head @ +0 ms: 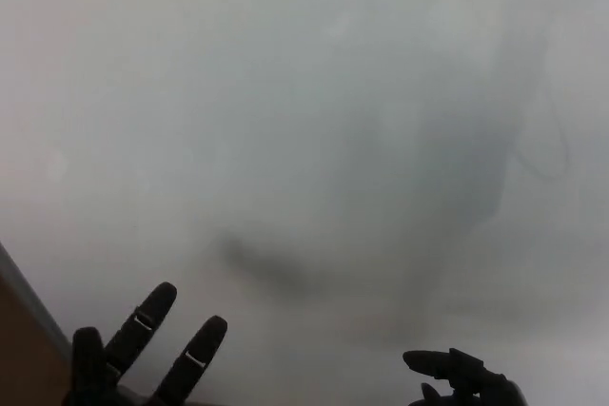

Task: A magnetic marker holder is on the left hand side of the white board, the robot put the index and middle finger into the opening of the container and pull off the magnetic holder and hand it to a human on the left hand side.

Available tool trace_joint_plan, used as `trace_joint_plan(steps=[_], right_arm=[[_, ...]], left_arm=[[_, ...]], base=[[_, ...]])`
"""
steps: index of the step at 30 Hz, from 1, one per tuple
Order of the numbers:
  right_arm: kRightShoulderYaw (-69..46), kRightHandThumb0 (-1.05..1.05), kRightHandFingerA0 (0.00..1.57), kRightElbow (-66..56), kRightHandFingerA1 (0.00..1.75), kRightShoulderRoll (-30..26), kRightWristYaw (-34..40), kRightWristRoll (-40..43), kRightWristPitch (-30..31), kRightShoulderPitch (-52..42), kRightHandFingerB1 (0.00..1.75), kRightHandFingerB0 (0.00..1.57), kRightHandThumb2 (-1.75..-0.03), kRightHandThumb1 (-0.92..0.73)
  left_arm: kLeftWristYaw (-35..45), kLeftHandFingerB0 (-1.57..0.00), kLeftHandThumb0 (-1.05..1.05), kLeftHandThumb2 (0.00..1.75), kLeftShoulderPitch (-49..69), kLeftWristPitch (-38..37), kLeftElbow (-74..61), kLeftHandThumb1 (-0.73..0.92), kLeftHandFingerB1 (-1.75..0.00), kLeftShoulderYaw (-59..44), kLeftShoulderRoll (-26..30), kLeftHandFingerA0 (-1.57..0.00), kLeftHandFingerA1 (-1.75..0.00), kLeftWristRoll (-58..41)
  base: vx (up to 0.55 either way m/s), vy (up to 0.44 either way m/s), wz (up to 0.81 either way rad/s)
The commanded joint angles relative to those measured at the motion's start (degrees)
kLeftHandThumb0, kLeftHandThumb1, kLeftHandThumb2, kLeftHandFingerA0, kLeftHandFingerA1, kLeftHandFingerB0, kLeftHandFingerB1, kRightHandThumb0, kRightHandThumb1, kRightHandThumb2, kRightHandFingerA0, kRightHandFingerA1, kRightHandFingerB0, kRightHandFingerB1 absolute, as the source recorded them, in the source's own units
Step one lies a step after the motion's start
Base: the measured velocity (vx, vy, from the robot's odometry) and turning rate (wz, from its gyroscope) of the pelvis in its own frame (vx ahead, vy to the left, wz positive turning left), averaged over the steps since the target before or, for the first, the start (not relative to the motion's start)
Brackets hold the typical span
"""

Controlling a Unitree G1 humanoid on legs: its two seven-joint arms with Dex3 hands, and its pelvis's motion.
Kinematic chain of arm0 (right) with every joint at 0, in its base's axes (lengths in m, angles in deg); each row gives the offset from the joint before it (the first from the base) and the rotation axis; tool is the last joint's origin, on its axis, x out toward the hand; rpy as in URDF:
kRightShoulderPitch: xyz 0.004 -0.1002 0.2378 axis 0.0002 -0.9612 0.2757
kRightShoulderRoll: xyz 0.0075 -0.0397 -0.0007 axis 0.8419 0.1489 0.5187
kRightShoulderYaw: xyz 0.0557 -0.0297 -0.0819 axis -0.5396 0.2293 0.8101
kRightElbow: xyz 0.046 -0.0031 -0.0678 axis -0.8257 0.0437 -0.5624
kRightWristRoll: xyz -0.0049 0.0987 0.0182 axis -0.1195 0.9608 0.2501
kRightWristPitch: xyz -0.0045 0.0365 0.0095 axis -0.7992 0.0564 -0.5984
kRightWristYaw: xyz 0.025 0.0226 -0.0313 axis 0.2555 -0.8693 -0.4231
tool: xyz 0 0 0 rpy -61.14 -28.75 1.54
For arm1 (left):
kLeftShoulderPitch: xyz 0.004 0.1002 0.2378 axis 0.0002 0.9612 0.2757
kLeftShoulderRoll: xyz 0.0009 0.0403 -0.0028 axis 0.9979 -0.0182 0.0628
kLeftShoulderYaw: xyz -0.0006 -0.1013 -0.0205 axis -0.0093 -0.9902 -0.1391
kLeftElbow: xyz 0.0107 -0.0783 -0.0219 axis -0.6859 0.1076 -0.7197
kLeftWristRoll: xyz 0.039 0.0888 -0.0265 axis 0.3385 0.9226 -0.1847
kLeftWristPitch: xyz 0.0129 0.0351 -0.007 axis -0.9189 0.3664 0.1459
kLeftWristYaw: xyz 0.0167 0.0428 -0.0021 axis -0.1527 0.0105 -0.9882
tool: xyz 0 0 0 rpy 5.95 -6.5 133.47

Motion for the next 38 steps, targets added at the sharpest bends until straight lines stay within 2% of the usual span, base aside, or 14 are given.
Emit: trace_joint_plan(steps=[1, 3, 4, 7, 8, 9, 10, 13, 14, 20, 21, 28, 35, 38], right_arm=[[-0.6, -0.54, 0.8, -0.3, 0.6, -1.5, 0.8, 0.4, -1.3, -1.7, 0.48, 0.64, -0.64, -0.8], [-0.6, -0.54, 0.81, -0.3, 0.6, -1.4, 1.0, 0.4, -1.5, -2.2, 0.48, 0.64, -0.64, -0.8], [-0.7, -0.54, 0.81, -0.4, 0.6, -1.3, 1.1, 0.5, -1.6, -2.4, 0.49, 0.65, -0.64, -0.79], [-0.6, -0.54, 0.8, -0.6, 0.59, -1.2, 1.3, 0.4, -1.3, -2.5, 0.49, 0.65, -0.64, -0.79], [-0.6, -0.55, 0.81, -0.5, 0.58, -1.2, 1.3, 0.4, -1.1, -2.4, 0.48, 0.65, -0.64, -0.79], [-0.7, -0.55, 0.81, -0.5, 0.58, -1.2, 1.3, 0.5, -1.1, -2.4, 0.48, 0.65, -0.64, -0.79], [-0.7, -0.54, 0.8, -0.7, 0.58, -1.3, 1.2, 0.5, -1.1, -3.0, 0.49, 0.64, -0.64, -0.79], [-0.6, -0.54, 0.8, -0.9, 0.59, -1.6, 1.3, 0.3, -1.6, -4.5, 0.49, 0.64, -0.64, -0.79], [-0.5, -0.54, 0.81, -1.0, 0.59, -1.5, 1.3, 0.2, -1.9, -5.1, 0.48, 0.64, -0.64, -0.79], [-0.6, -0.54, 0.79, -1.2, 0.57, -1.5, 1.9, 0.2, -2.5, -6.5, 0.48, 0.64, -0.64, -0.8], [-0.9, -0.54, 0.8, -1.2, 0.59, -1.5, 1.8, 0.6, -2.8, -6.8, 0.49, 0.65, -0.64, -0.8], [-3.8, -0.56, 0.71, -5.4, 0.53, 1.3, -5.2, 7.2, 0.3, -5.6, 0.46, 0.61, -0.63, -0.77], [3.3, -0.57, 0.71, -2.0, 0.57, -1.3, 5.5, -6.5, -0.9, -1.1, 0.48, 0.58, -0.63, -0.77], [5.6, -0.59, 0.7, -2.1, 0.58, -1.9, 7.9, -8.7, -1.0, -0.9, 0.48, 0.58, -0.63, -0.77]], left_arm=[[-18.2, -0.17, -0.78, 0.61, -4.6, -33.0, 21.7, 0.63, -0.27, 17.7, 7.7, -0.2, -0.33, 43.3], [-17.8, -0.17, -0.76, 0.6, -4.4, -32.9, 22.4, 0.64, -0.27, 17.6, 7.6, -0.18, -0.31, 42.5], [-17.7, 0.0, -0.38, 0.96, -4.6, -32.9, 23.2, 0.34, -0.46, 17.7, 7.6, -0.01, -0.5, 41.8], [-17.4, 0.0, -0.38, 0.96, -4.9, -33.9, 24.4, 0.35, -0.46, 17.9, 7.6, -0.01, -0.5, 41.2], [-17.6, -0.19, -0.76, 0.62, -5.0, -34.2, 24.7, 0.66, -0.28, 18.1, 7.7, -0.23, -0.33, 41.3], [-17.8, -0.19, -0.76, 0.62, -5.1, -34.6, 25.1, 0.66, -0.28, 18.3, 7.7, -0.23, -0.33, 41.4], [-17.9, -0.15, -0.78, 0.88, -4.8, -35.1, 25.4, 0.54, -0.4, 18.4, 7.5, -0.22, -0.45, 41.3], [-18.2, -0.15, -0.8, 0.89, -4.1, -36.7, 26.6, 0.55, -0.39, 18.9, 7.1, -0.2, -0.45, 41.3], [-18.3, -0.21, -0.79, 0.62, -3.6, -37.3, 27.0, 0.69, -0.28, 19.1, 7.1, -0.27, -0.34, 41.3], [-18.5, -0.21, -0.78, 0.62, -3.9, -38.8, 29.4, 0.69, -0.28, 18.1, 6.1, -0.27, -0.34, 39.8], [-18.3, -0.16, -0.81, 0.9, -4.0, -39.2, 30.0, 0.54, -0.4, 17.5, 5.6, -0.22, -0.46, 39.3], [-18.6, -0.13, -0.78, 0.9, -4.7, -40.8, 31.3, 0.54, -0.4, 16.7, 4.4, -0.22, -0.47, 39.7], [-18.6, -0.13, -0.77, 0.89, -7.6, -42.2, 32.9, 0.54, -0.4, 15.1, 3.5, -0.23, -0.47, 40.9], [-18.4, -0.12, -0.77, 0.88, -8.1, -42.3, 33.3, 0.53, -0.39, 14.1, 3.4, -0.21, -0.45, 41.2]], base=[[0.0, 0.0, 0.0], [0.0, 0.0, 0.0], [0.0, 0.0, 0.0], [0.0, 0.0, 0.0], [0.0, 0.0, 0.0], [0.0, 0.0, 0.0], [0.0, 0.0, 0.0], [0.0, 0.0, 0.0], [0.0, 0.0, 0.0], [0.0, 0.0, 0.0], [0.0, 0.0, 0.0], [0.0, 0.0, 0.0], [0.0, 0.0, 0.0], [0.0, 0.0, 0.0]])
